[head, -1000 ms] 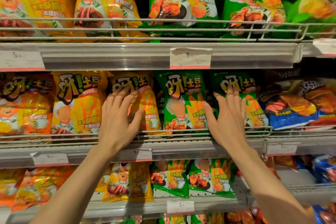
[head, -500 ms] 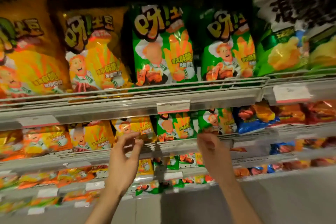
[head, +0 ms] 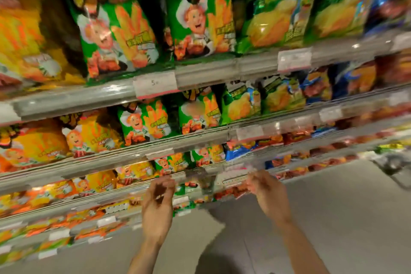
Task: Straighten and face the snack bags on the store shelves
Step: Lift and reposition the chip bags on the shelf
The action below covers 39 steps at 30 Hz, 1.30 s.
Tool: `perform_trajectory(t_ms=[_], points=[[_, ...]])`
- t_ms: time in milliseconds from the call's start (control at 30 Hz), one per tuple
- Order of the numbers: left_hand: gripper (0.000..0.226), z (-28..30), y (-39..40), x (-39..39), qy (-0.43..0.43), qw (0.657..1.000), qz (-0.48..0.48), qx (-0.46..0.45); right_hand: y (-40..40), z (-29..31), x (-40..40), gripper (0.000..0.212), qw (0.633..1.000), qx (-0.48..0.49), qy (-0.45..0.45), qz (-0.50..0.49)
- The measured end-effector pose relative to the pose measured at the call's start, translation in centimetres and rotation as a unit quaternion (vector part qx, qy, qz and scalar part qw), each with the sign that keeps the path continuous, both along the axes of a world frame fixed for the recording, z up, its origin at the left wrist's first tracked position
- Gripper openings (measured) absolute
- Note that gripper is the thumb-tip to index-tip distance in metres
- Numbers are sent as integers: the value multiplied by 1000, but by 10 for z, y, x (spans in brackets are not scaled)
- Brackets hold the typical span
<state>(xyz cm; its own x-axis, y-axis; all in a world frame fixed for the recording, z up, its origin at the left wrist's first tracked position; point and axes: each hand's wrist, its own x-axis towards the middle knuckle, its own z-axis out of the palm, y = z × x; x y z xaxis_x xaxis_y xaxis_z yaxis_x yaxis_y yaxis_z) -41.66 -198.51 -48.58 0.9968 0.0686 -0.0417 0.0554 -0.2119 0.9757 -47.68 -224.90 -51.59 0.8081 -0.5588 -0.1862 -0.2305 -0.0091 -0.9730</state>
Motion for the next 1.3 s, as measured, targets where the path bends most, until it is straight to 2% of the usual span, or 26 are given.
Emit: perform_trajectory(t_ms=[100, 167, 300, 433, 533, 867, 1000, 1100, 1300], points=[[2, 7, -57, -9, -1, 1000, -3, -6, -53, 5, -9, 46, 1000, 10, -4, 28], [3, 11, -101, -15, 5, 1000, 9, -14, -94, -2, -11, 52, 999, 14, 6, 40], [9, 16, -185, -31, 27, 999, 21, -25, -172, 1, -21, 50, 998, 18, 22, 52], [6, 12, -246, -41, 32, 999, 23, -36, -238, 10, -32, 22, 999, -3, 24, 47], [11, 11, -279, -45, 44, 998, 22, -40, -273, 11, -38, 12, 998, -9, 38, 46], [10, -33, -334, -23, 68, 997, -10, -18, -329, -12, -27, 7, 998, 0, 64, 7], [13, -58, -349, -12, 56, 998, -12, 4, -343, -39, -8, 15, 997, -7, 71, 9], [14, -74, -358, -4, 51, 998, -6, 23, -349, -58, 8, 20, 997, -21, 74, 31], [20, -131, -383, 29, -4, 996, 10, 83, -378, -112, 55, 19, 983, -124, 53, 126]])
